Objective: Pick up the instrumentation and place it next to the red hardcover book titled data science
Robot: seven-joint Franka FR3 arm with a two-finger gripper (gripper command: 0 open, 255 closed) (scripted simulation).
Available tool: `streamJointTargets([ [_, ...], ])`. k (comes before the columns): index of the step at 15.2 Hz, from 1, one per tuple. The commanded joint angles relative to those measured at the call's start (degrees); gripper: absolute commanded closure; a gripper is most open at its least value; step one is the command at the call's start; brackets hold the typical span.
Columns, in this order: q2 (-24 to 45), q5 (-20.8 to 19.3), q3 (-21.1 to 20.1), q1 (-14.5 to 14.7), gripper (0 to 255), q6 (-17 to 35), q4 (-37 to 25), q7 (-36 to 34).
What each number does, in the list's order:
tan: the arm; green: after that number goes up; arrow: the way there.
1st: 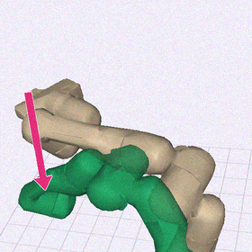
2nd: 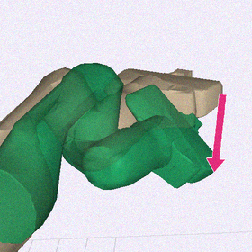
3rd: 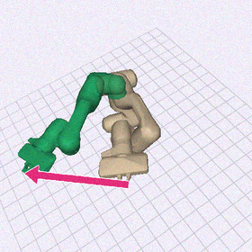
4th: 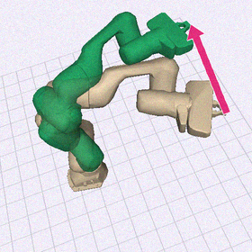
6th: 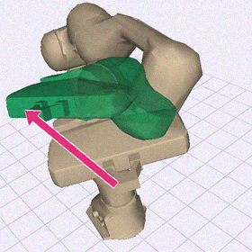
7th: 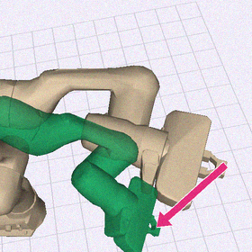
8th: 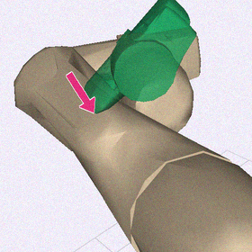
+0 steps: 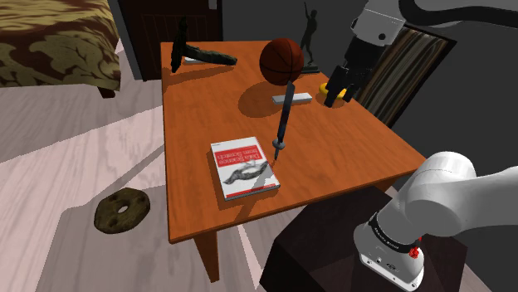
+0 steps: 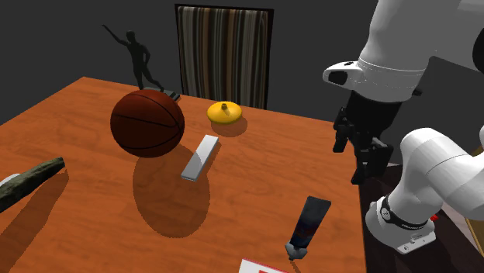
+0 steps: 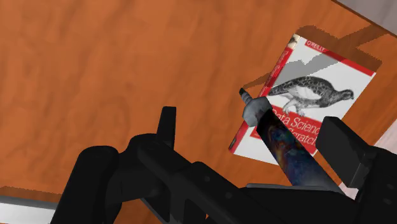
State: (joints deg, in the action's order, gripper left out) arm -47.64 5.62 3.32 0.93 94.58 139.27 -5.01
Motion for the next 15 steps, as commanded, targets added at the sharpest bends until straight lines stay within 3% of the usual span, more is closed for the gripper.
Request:
streamJointTargets([
  [1, 0.00, 0.00, 0.00, 0.00, 0, 0.00, 0.00, 0.00],
  [9, 8.80, -7.58, 10.48, 0.71, 0, 7.97, 0.46, 19.93],
  [15, 19.39, -10.46, 17.96, 2.41, 0, 14.52, -3.32, 34.63],
])
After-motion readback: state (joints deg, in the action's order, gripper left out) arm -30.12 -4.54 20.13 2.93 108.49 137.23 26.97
